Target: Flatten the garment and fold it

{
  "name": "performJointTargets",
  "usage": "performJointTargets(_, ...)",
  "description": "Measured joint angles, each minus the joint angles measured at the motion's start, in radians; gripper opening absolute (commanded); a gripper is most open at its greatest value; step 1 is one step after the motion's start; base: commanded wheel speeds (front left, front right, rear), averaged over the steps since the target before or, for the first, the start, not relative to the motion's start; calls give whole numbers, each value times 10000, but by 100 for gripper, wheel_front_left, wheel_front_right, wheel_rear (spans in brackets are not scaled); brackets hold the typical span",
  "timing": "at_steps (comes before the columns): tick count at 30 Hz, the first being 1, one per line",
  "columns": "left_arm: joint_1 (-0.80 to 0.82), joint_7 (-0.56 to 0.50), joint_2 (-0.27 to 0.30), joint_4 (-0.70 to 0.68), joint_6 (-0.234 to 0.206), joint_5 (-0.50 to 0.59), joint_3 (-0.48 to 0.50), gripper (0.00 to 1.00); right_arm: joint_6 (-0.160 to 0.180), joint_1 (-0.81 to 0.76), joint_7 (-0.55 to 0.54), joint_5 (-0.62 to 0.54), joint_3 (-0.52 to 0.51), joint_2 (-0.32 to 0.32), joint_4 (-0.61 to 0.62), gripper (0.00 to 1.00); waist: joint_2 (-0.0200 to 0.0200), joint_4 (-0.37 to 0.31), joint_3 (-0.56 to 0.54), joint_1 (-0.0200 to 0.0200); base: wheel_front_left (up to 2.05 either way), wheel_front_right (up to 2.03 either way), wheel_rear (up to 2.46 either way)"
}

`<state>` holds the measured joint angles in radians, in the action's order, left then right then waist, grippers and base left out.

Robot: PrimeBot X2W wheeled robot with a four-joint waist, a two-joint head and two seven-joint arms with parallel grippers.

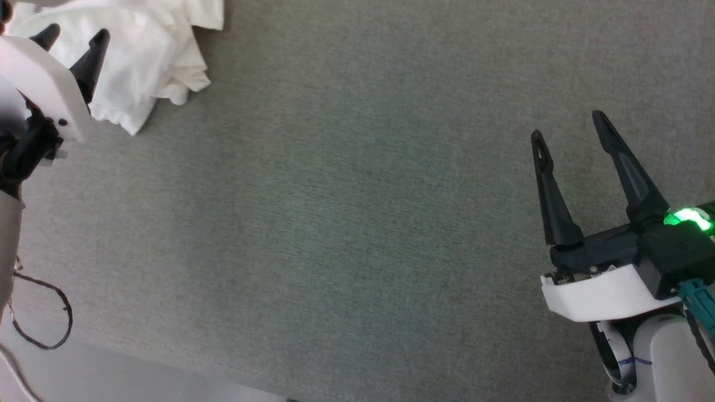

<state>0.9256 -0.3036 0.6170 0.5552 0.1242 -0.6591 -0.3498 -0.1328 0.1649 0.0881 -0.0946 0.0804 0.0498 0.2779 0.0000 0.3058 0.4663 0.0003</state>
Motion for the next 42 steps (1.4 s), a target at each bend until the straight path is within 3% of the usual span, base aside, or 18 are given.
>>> performJointTargets(13,600,-665,-119,2495,0,-449,-589,100,0,383,-238,-88,134,0,416,100,0,-725,1186,-2,0,0,0)
performJointTargets(14,641,-656,-119,2562,-2,-451,-663,55,0,383,-259,-88,121,0,426,100,0,-772,1222,-2,0,0,0)
performJointTargets(15,674,-591,-100,2600,-2,-449,-734,0,0,383,-259,-88,104,0,426,100,0,-817,1249,-2,0,0,0)
performJointTargets(25,707,301,209,2449,-2,-757,-1498,0,0,380,-23,222,-12,0,130,100,0,-907,741,-2,0,0,0)
performJointTargets(37,1804,894,1141,1097,-2,-826,-2025,0,0,-58,1012,1467,-109,0,-1177,100,0,-938,-986,-4,0,0,0)
performJointTargets(42,2576,853,984,282,-125,-819,-1921,0,0,-381,1365,1965,-286,0,-1605,100,0,-1023,-1872,-5,0,0,0)
